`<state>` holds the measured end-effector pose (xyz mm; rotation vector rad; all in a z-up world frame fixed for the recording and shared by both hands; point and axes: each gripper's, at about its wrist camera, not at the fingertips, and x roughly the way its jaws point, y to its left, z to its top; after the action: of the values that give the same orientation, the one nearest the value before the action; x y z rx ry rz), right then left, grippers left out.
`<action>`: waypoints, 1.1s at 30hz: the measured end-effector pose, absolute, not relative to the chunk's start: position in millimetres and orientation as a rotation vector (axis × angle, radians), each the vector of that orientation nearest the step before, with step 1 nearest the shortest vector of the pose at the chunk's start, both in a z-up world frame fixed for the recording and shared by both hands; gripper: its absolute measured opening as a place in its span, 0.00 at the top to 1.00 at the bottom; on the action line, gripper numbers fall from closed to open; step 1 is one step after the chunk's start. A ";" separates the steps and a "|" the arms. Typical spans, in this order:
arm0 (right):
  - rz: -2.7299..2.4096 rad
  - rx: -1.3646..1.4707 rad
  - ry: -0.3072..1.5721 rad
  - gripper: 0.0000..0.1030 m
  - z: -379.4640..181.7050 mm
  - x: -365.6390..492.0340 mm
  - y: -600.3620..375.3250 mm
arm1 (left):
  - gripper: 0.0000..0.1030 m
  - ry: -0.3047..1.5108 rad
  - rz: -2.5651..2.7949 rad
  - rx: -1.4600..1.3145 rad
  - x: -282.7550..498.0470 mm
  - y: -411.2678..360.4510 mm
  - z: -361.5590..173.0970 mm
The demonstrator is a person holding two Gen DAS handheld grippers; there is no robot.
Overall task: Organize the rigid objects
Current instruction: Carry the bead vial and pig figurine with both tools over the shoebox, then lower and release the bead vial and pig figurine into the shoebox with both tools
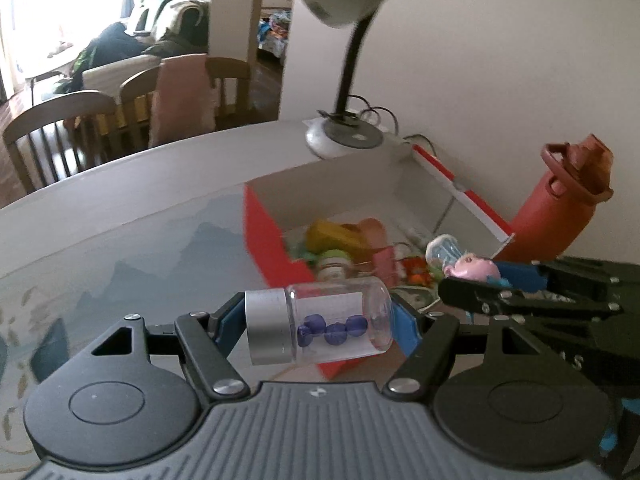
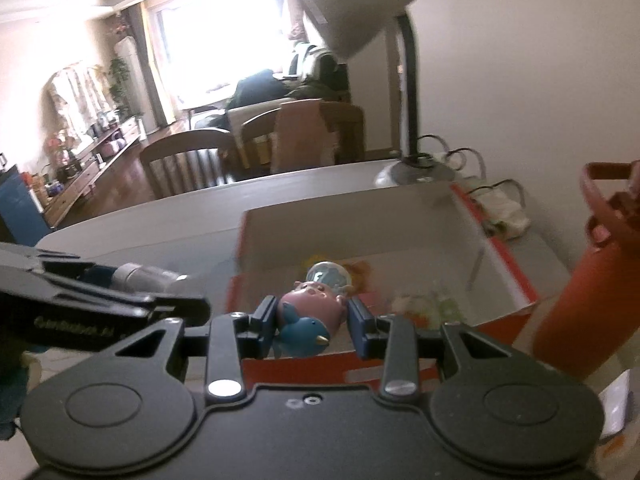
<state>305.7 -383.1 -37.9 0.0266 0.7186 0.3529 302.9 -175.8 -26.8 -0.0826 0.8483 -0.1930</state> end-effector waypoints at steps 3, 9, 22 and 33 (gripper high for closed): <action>0.329 0.029 0.723 0.65 -43.2 317.5 -400.9 | 0.28 0.857 -0.211 -0.065 313.8 -196.5 -30.3; 0.294 0.063 0.764 0.65 -59.2 346.6 -424.6 | 0.28 0.894 -0.219 0.006 340.8 -231.7 -47.1; 0.245 0.106 0.858 0.65 -93.5 412.5 -434.5 | 0.28 1.012 -0.207 0.021 404.4 -269.1 -91.2; 0.246 0.096 0.941 0.65 -126.5 443.5 -431.7 | 0.28 1.078 -0.186 -0.002 432.2 -276.6 -118.8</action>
<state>443.5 -431.7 -126.5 0.0959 0.9406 0.2456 432.2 -276.6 -118.8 -0.0019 1.0780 -0.1861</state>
